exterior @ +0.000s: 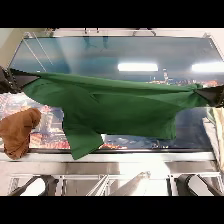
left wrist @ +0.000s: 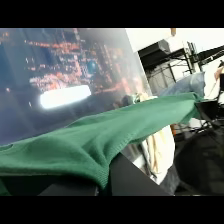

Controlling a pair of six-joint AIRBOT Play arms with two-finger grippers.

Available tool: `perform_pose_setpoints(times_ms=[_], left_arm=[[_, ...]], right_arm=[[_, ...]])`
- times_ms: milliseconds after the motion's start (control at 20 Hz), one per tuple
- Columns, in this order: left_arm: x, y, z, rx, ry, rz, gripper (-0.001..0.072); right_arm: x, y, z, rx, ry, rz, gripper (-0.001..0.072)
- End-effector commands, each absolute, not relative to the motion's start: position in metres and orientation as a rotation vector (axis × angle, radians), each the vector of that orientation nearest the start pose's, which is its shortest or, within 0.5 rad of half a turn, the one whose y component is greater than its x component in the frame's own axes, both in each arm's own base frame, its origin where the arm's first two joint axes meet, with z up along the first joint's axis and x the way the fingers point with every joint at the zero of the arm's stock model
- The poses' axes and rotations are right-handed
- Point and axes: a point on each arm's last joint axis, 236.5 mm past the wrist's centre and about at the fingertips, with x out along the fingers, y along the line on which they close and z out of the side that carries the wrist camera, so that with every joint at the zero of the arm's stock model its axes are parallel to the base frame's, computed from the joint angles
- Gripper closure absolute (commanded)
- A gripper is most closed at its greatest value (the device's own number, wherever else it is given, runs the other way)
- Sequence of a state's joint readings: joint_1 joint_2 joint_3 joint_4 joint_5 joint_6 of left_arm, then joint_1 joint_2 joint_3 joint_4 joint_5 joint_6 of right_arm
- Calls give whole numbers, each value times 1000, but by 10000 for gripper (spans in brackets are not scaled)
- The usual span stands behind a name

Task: Fold the shirts.

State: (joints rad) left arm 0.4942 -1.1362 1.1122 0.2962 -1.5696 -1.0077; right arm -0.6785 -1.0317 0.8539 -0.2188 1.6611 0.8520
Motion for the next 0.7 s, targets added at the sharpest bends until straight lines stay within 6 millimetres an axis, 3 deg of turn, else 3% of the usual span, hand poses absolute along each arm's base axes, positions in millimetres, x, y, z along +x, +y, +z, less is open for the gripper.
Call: perform_pose_setpoints(times_ms=[0,250,450,550,600,650], left_arm=[[353,-75,169,-767,857,-850,681],[351,-117,108,-740,1035,-911,681],[356,-123,81,-782,1093,-917,682],[356,-120,86,-775,1070,-923,682],[357,-119,99,-765,1020,-934,682],[357,-118,124,-757,926,-971,682]], right_arm=[[324,39,148,893,721,797,696],[333,67,96,909,851,810,696],[341,77,73,939,905,815,696],[338,80,78,940,897,850,696],[334,84,93,949,859,904,697],[331,88,121,975,777,980,696]])
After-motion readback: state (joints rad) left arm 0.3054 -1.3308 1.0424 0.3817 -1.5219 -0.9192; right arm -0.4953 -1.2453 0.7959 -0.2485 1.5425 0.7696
